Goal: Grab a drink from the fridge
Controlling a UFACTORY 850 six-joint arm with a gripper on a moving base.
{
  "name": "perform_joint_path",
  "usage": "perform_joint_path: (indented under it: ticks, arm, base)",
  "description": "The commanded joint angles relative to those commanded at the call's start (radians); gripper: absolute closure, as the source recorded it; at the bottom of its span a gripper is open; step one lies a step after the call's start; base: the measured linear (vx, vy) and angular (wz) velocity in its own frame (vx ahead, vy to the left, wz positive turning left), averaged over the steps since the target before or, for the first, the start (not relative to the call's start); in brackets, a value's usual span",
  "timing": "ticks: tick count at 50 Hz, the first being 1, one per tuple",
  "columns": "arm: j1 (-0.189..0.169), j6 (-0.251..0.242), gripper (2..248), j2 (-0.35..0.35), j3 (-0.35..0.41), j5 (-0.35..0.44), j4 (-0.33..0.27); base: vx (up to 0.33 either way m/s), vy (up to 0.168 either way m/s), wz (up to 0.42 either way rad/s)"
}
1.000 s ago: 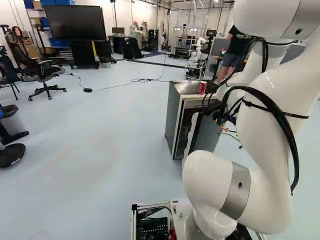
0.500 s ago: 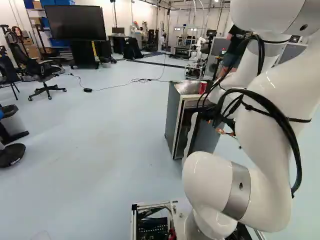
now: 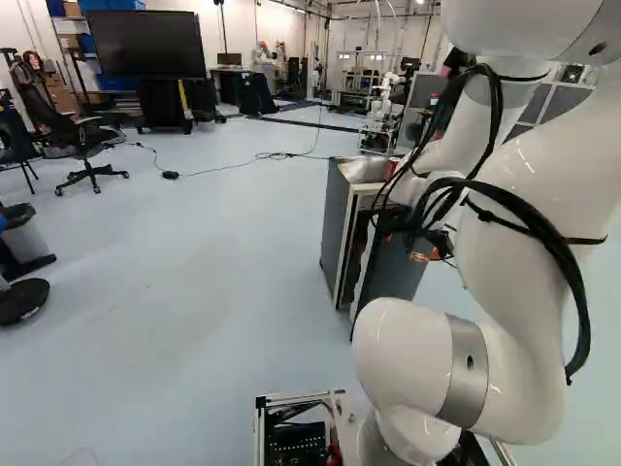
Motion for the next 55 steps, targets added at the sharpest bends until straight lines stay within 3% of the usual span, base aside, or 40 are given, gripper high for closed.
perform_joint_path:
  ticks: [22, 55]
  arm:
    - [0.08, 0.0, 3, -0.055, -0.065, 0.041, -0.021]
    - [0.109, 0.0, 3, -0.124, -0.149, 0.093, -0.022]
  base:
    - [0.0, 0.0, 0.0]
    - [0.0, 0.0, 0.0]
